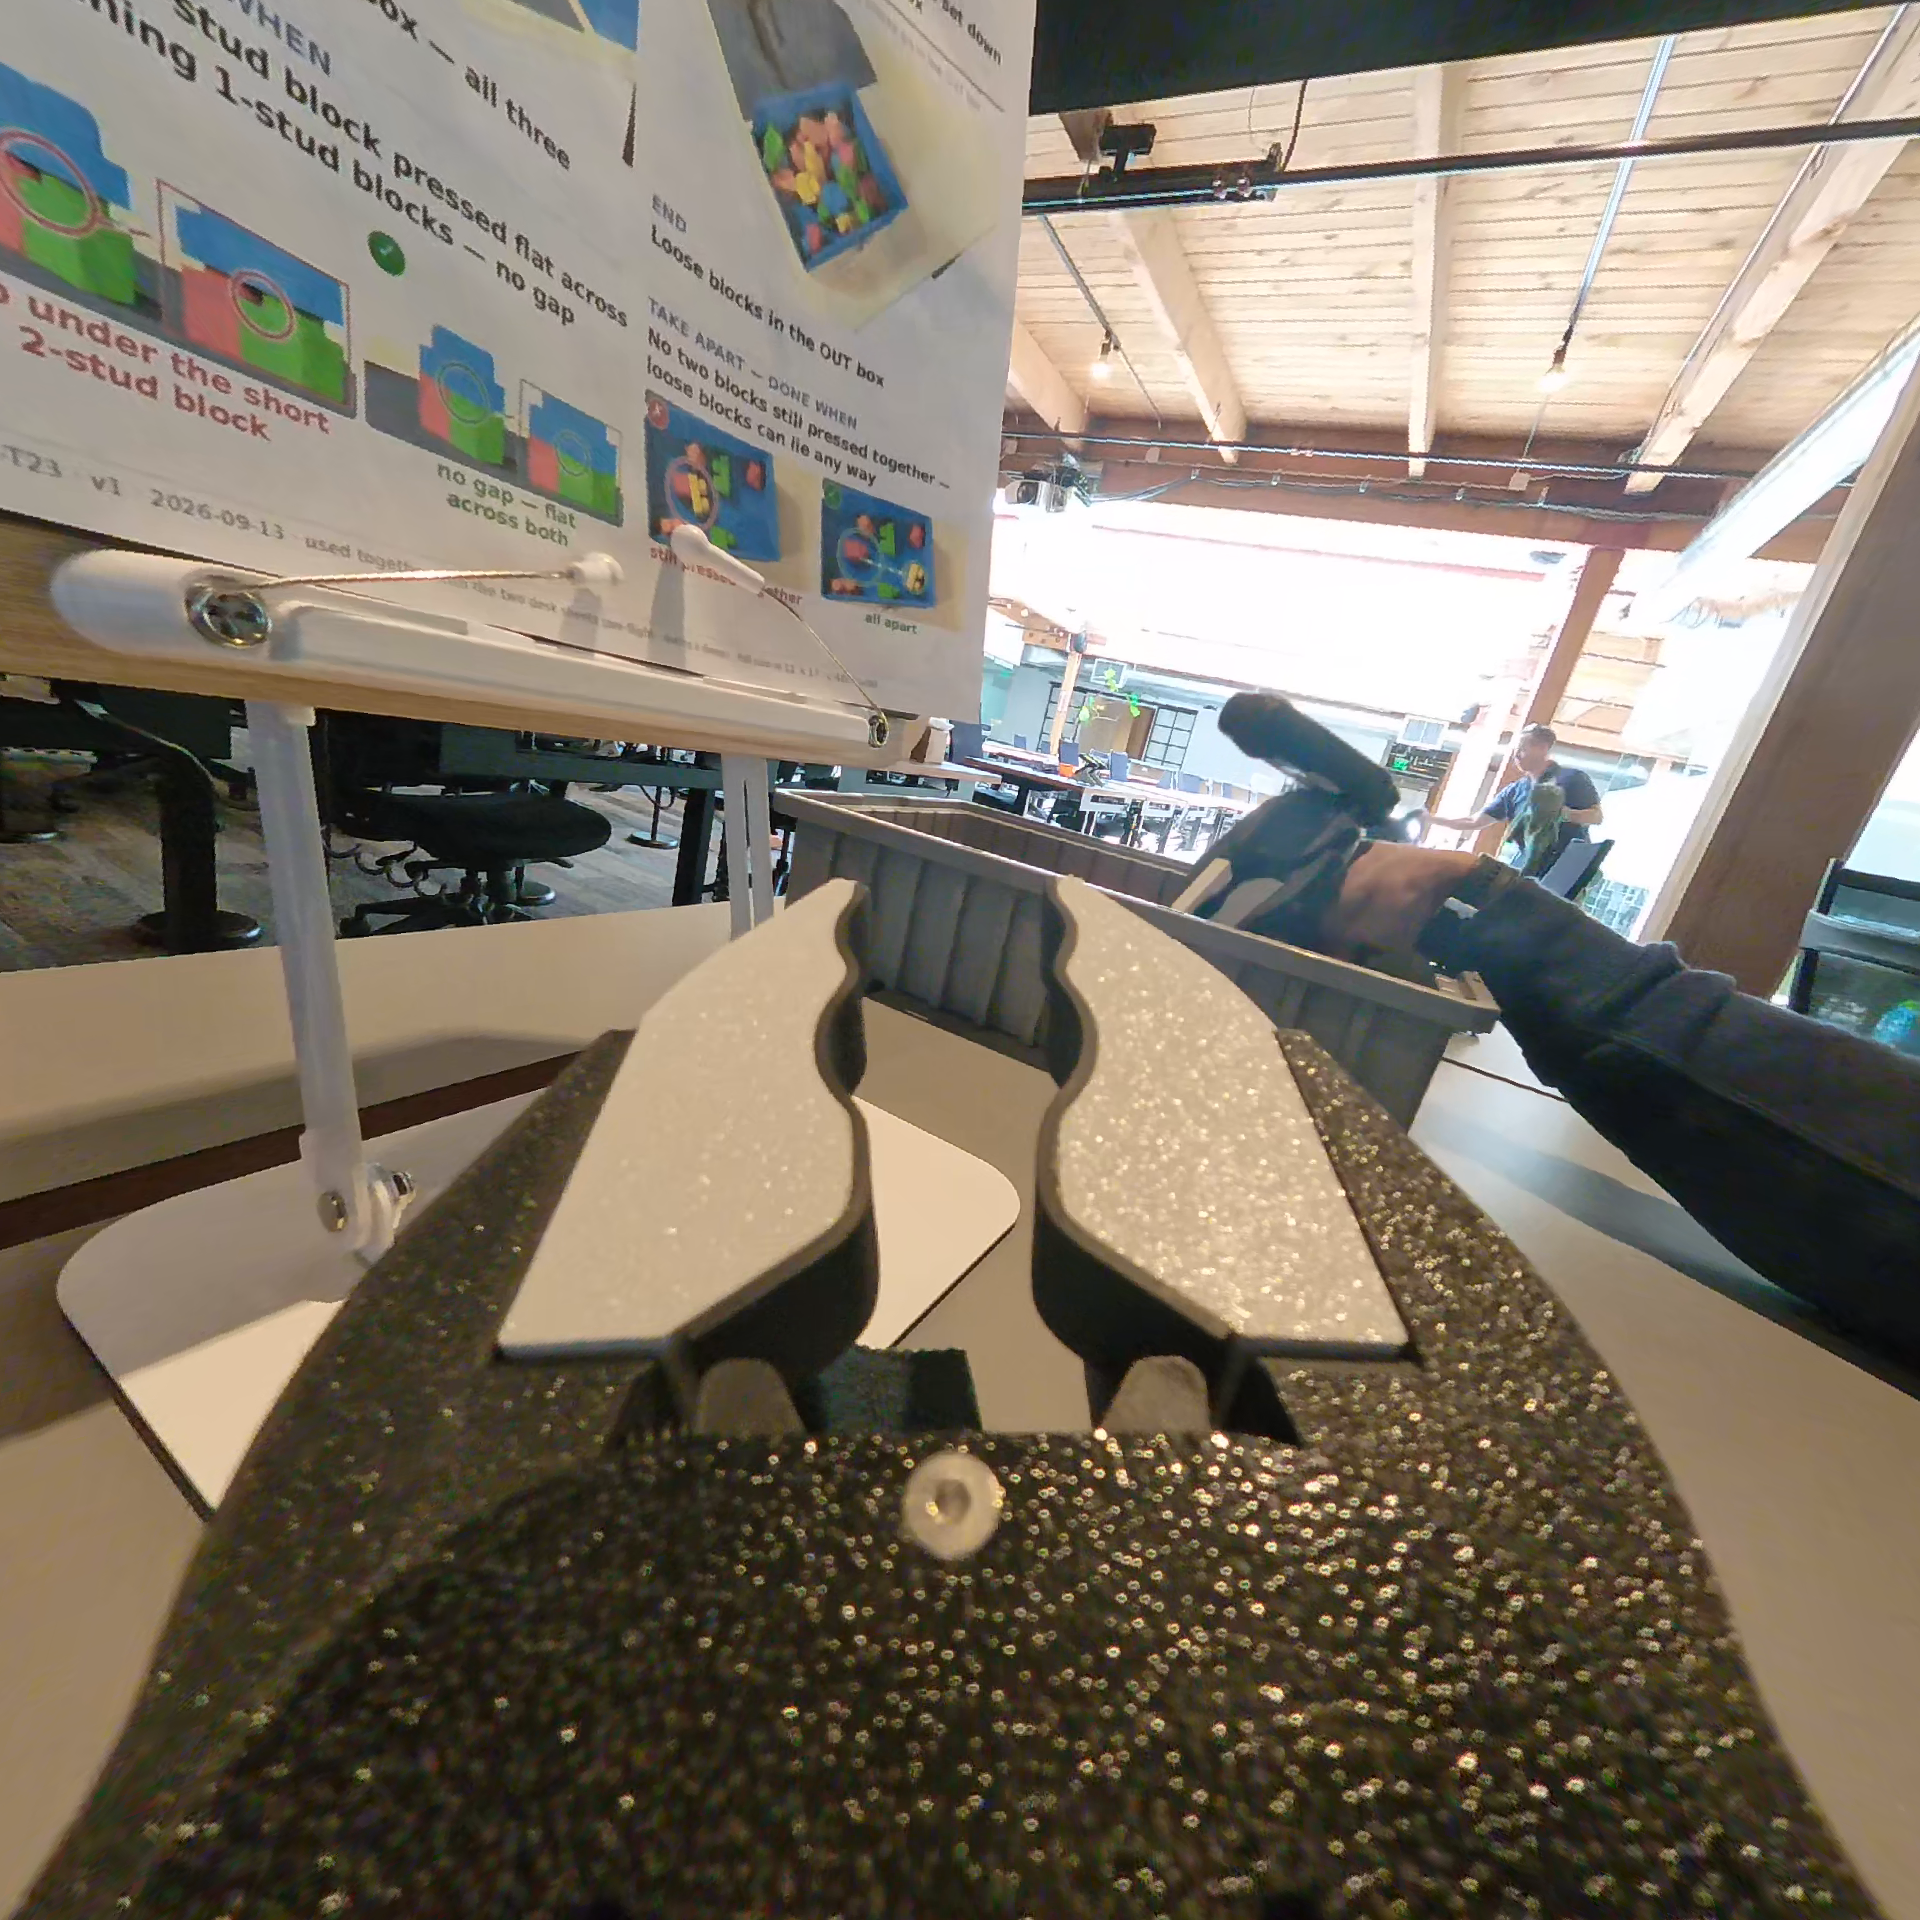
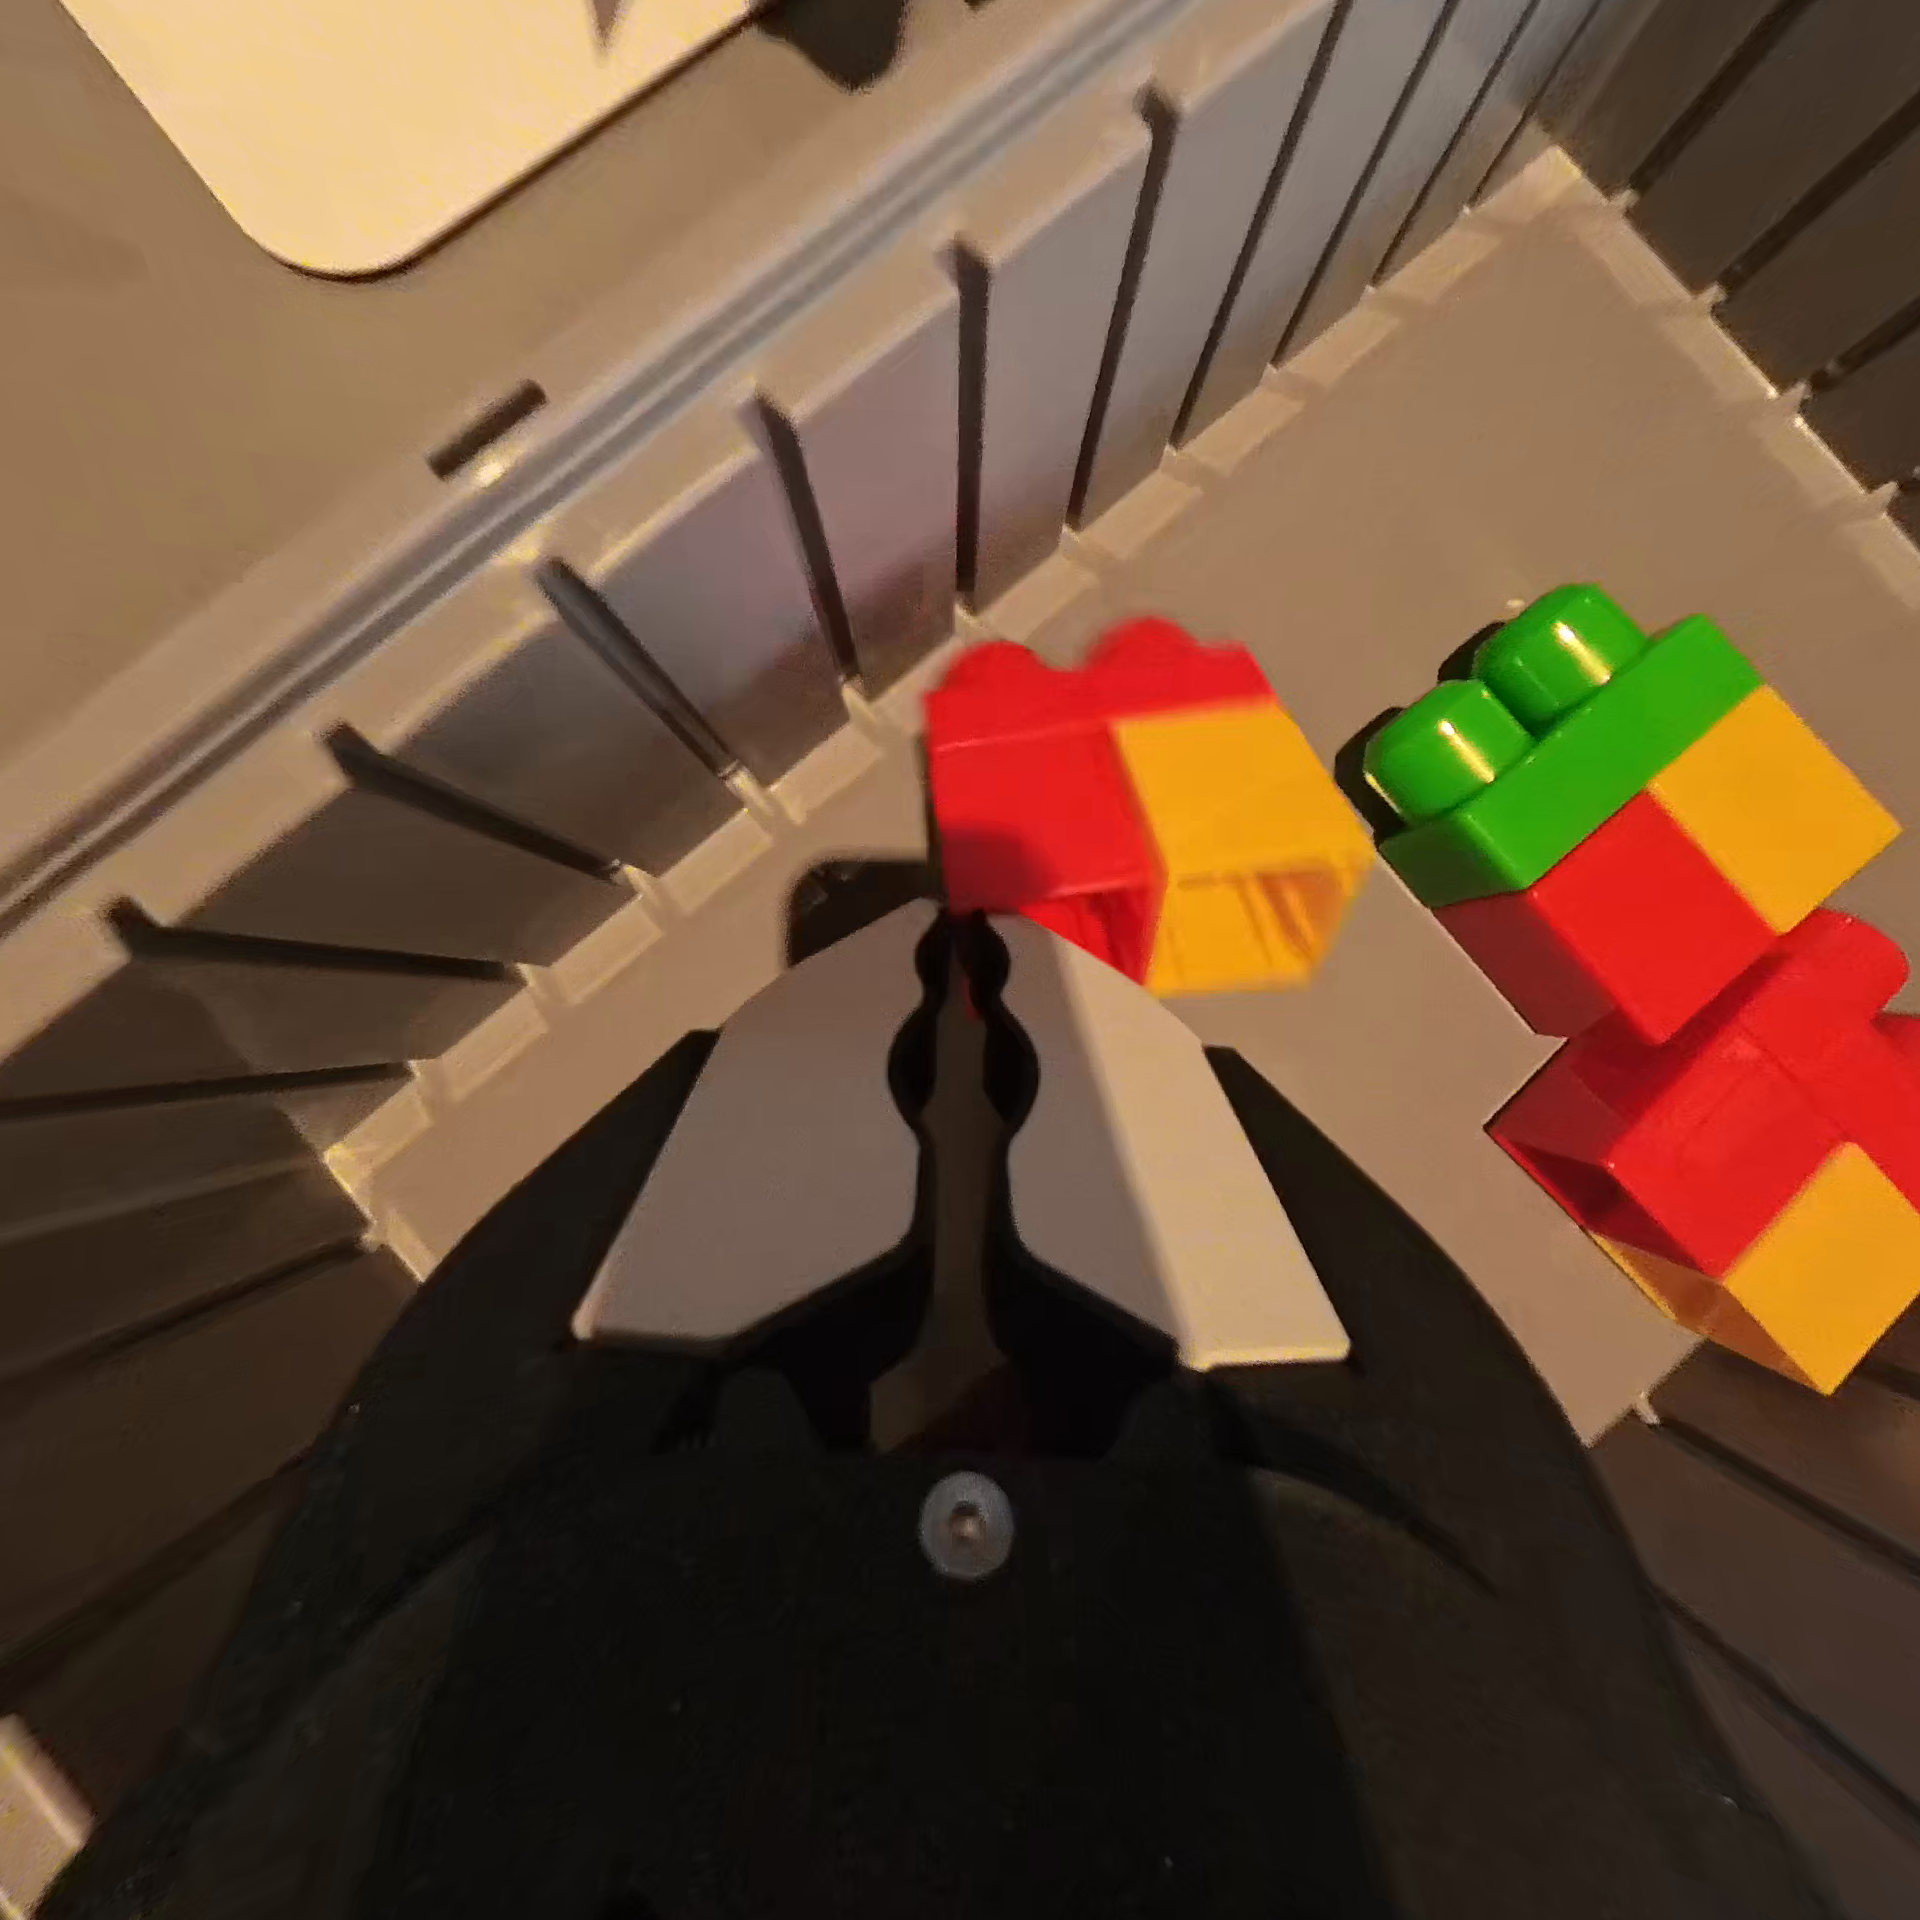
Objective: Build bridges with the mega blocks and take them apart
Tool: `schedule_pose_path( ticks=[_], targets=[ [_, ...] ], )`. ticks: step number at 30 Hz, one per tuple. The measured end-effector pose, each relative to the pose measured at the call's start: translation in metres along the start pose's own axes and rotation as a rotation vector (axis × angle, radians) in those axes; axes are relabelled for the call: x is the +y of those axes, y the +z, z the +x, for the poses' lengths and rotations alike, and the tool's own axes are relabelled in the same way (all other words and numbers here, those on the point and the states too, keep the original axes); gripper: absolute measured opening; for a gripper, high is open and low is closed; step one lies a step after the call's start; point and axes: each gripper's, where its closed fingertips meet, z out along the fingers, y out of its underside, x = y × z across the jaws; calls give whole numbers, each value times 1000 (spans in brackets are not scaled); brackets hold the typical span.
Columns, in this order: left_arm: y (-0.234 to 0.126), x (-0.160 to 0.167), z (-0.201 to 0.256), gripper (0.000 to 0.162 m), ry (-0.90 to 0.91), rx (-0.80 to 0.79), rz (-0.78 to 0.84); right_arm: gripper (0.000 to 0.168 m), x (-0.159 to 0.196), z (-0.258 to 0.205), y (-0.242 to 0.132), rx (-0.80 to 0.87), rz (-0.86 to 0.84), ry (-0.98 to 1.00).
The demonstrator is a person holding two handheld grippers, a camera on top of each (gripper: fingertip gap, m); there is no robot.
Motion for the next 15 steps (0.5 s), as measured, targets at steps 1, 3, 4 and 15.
schedule_pose_path(
  ticks=[1,3,4,15],
  targets=[
    [0,0,0,30,1,1,0,2,-3,2,-2,16,5,3],
    [0,0,1,29,3,1,2,2,-4,3,-4,22,8,0],
    [0,0,1,29,4,2,3,2,-6,3,-6,23,18,-5],
    [-1,0,13,31,55,46,4,2,-89,-35,-128,168,436,-260]
  ],
)
